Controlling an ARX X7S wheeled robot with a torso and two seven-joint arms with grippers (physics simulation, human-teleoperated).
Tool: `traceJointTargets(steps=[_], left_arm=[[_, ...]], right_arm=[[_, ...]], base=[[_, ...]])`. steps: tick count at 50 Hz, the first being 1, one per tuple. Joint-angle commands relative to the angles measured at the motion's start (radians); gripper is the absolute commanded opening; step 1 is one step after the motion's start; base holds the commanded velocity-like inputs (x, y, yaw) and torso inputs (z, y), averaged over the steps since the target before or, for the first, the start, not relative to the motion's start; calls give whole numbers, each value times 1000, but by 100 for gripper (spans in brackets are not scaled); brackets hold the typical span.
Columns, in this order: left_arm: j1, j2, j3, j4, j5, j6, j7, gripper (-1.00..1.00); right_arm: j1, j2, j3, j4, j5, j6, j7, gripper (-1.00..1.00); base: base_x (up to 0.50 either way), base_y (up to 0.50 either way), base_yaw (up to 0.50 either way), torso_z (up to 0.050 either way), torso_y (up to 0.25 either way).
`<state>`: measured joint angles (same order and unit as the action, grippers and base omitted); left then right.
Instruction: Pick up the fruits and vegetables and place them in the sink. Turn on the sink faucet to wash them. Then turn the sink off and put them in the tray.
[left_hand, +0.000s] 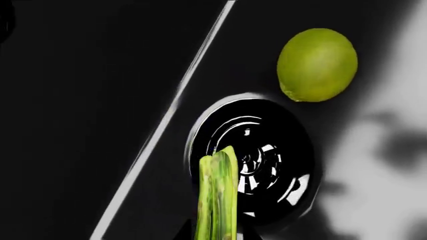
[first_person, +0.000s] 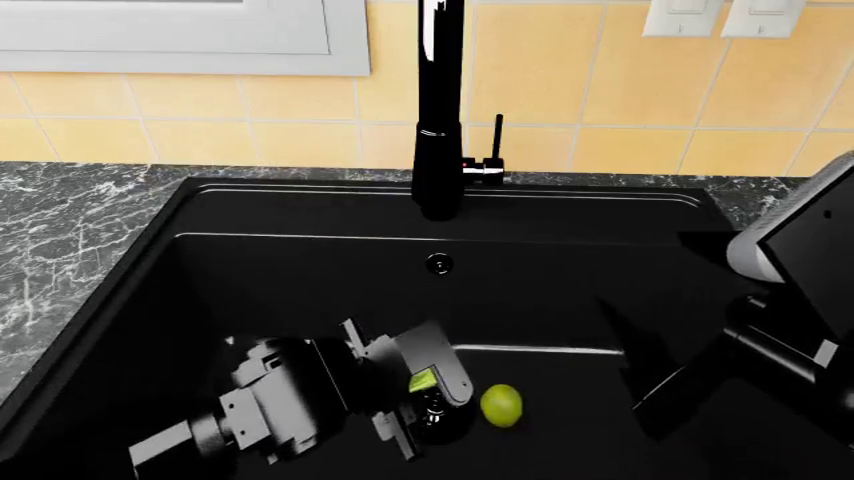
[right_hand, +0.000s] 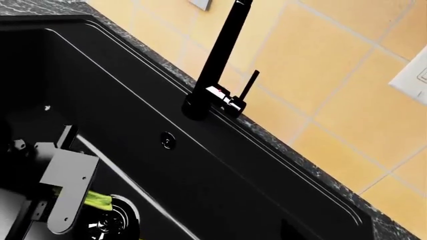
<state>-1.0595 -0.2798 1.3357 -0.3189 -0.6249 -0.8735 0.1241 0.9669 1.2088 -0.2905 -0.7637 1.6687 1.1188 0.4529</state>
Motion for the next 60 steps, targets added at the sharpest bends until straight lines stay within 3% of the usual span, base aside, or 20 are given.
traceJointTargets(steps=[1,9,23,24,39,60], left_arm=[[21,72,33,-190,42,91,107,-100],[31,112,52,-287,62,134,146,-100],[33,121,82,-282,72,132,177,-100],[32,121,84,-283,72,132,180,100],[23,95,84,-224,64,97,164,100],[-7,-179,-104,352,-114,-85,-48,100]], right_arm=[[24,-11,-11,6,12,13,13,100],[25,-9,-14,4,15,14,17,100],[32,-21,-21,7,10,16,15,100],[33,-22,-22,8,11,16,16,100],[40,-16,-20,8,19,14,17,100],[61,-30,26,7,54,-60,57,100]], base=[[0,0,0,0,0],[0,0,0,0,0],[0,0,0,0,0],[0,0,0,0,0],[0,0,0,0,0],[0,0,0,0,0]])
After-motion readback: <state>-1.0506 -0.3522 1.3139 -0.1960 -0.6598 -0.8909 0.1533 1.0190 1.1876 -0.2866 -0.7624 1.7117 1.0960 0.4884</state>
